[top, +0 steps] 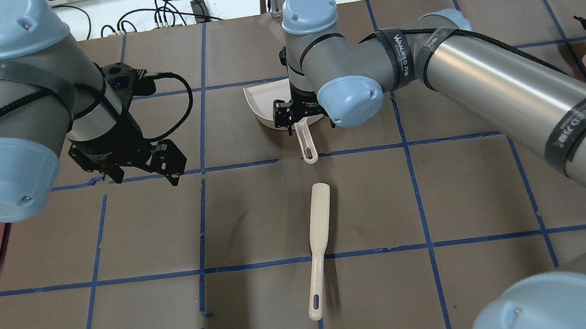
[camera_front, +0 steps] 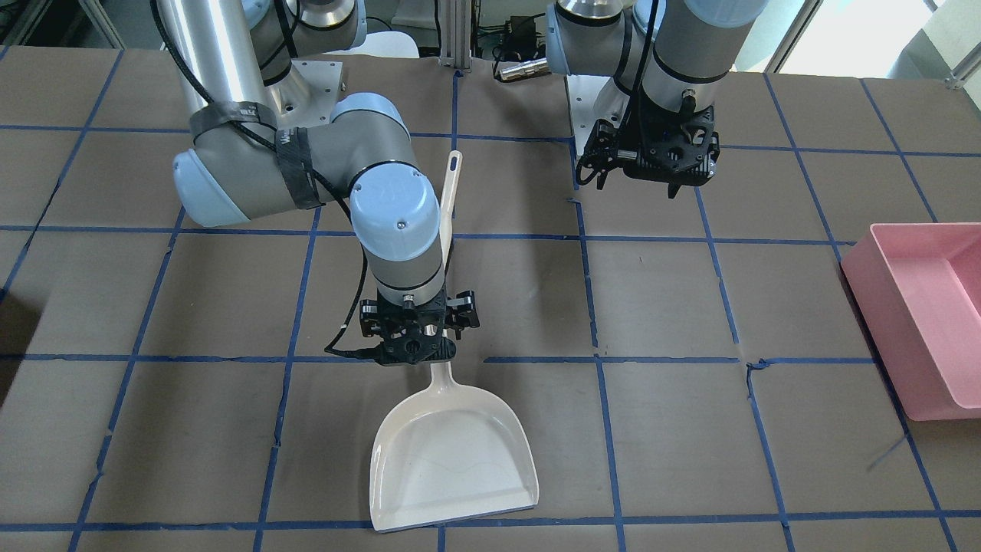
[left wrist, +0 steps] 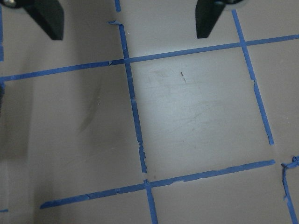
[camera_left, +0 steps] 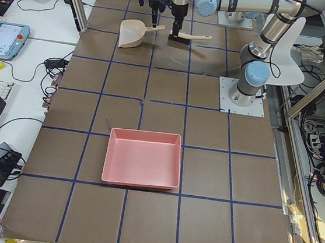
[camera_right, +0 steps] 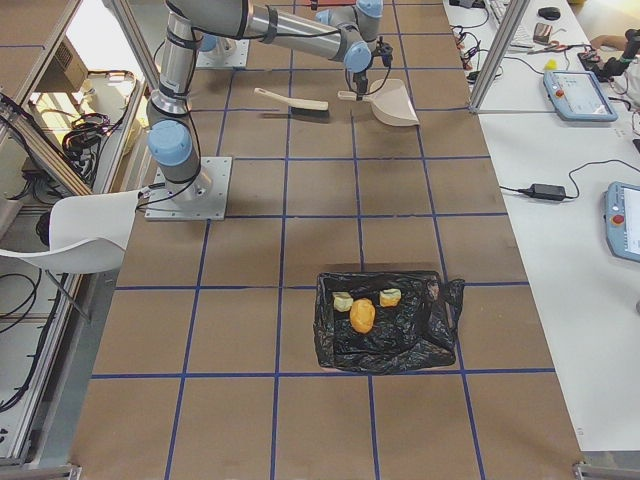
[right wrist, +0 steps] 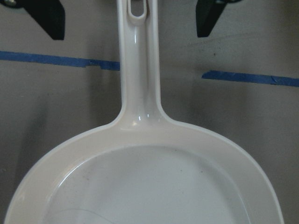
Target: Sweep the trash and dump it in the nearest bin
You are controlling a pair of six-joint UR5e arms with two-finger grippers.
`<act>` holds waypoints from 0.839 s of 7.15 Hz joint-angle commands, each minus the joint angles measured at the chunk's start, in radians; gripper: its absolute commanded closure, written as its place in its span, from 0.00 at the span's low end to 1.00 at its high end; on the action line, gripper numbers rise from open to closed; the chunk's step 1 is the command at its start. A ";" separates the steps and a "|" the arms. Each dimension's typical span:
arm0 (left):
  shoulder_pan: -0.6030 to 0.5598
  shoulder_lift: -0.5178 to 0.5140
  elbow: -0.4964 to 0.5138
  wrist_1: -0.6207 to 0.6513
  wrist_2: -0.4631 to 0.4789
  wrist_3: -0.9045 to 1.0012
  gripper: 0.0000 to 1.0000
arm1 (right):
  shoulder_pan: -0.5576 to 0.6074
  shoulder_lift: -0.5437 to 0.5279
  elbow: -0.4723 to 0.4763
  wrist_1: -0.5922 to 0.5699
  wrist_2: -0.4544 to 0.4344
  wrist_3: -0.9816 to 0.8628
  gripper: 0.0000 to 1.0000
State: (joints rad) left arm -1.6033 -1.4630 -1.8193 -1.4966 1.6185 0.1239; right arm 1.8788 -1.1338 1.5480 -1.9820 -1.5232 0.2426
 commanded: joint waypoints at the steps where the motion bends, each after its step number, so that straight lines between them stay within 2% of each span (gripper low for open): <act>1: 0.000 0.000 -0.001 -0.002 0.000 0.000 0.00 | -0.076 -0.140 0.000 0.179 -0.003 -0.096 0.00; 4: 0.002 0.000 -0.001 -0.002 -0.002 0.008 0.00 | -0.236 -0.405 0.009 0.433 -0.032 -0.331 0.00; 6: 0.002 0.000 -0.001 -0.002 -0.002 0.010 0.00 | -0.242 -0.492 0.007 0.462 -0.034 -0.316 0.01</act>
State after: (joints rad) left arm -1.6021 -1.4632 -1.8208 -1.4987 1.6168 0.1320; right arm 1.6475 -1.5669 1.5556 -1.5526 -1.5563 -0.0715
